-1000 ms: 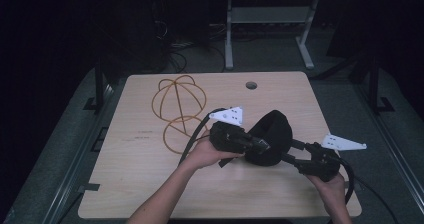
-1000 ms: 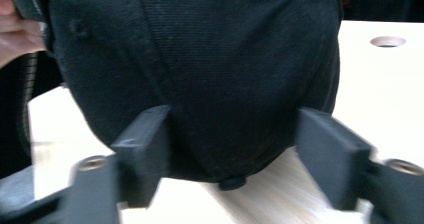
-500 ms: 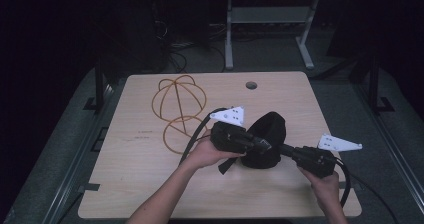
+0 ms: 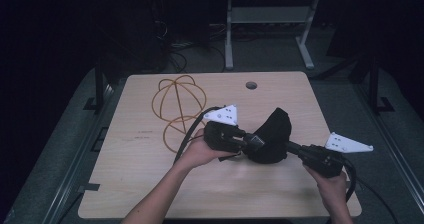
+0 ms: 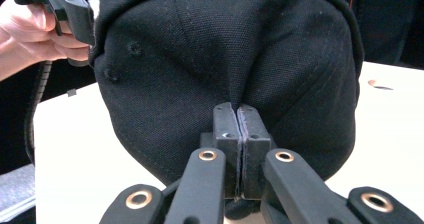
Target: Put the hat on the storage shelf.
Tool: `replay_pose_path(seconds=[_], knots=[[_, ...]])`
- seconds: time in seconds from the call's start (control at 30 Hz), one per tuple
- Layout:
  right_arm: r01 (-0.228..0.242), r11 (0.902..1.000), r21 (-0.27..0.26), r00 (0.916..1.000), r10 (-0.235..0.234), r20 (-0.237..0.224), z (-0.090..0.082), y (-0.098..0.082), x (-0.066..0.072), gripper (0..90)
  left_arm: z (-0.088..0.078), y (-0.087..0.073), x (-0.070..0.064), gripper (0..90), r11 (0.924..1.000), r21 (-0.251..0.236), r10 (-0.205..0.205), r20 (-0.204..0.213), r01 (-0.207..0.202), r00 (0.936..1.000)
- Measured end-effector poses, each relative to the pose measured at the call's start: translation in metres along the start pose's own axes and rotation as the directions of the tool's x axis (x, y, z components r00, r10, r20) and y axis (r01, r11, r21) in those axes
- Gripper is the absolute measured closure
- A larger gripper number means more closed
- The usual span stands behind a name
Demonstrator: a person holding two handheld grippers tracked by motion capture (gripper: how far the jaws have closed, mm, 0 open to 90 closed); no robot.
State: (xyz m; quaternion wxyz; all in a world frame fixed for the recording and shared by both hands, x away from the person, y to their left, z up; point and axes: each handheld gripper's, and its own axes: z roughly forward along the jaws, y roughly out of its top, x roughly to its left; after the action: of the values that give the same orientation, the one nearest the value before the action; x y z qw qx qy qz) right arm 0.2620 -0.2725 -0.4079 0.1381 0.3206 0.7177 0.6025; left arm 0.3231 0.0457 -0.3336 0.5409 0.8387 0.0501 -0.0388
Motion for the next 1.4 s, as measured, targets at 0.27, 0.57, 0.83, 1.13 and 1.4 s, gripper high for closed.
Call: replay_pose_path(seconds=[0.27, 0.57, 0.83, 1.13, 1.4], knots=[[0.024, 0.9996, 0.015, 0.9995, -0.025, 0.018, -0.004, 0.010, 0.002, 89.2, -0.012, -0.009, -0.006, 58.7, 0.9995, 0.030, 0.016, -0.078, -0.013, 0.9968], [0.042, 0.9988, 0.024, 0.9985, -0.043, 0.034, -0.004, 0.025, 0.001, 89.4, -0.033, -0.021, -0.014, 51.8, 0.9991, 0.035, 0.026, -0.124, -0.022, 0.9920], [0.085, 0.9942, 0.066, 0.9952, -0.088, 0.042, -0.001, 0.045, 0.005, 89.5, -0.048, -0.037, -0.019, 49.1, 0.9992, 0.035, 0.023, -0.175, -0.018, 0.9843], [0.108, 0.9916, 0.071, 0.9928, -0.111, 0.045, 0.003, 0.072, 0.008, 89.5, -0.059, -0.068, -0.028, 46.5, 0.9977, 0.067, 0.025, -0.237, -0.009, 0.9712], [0.128, 0.9896, 0.067, 0.9906, -0.130, 0.042, 0.009, 0.097, 0.011, 89.5, -0.060, -0.092, -0.035, 43.0, 0.9969, 0.079, 0.026, -0.264, -0.005, 0.9641]])
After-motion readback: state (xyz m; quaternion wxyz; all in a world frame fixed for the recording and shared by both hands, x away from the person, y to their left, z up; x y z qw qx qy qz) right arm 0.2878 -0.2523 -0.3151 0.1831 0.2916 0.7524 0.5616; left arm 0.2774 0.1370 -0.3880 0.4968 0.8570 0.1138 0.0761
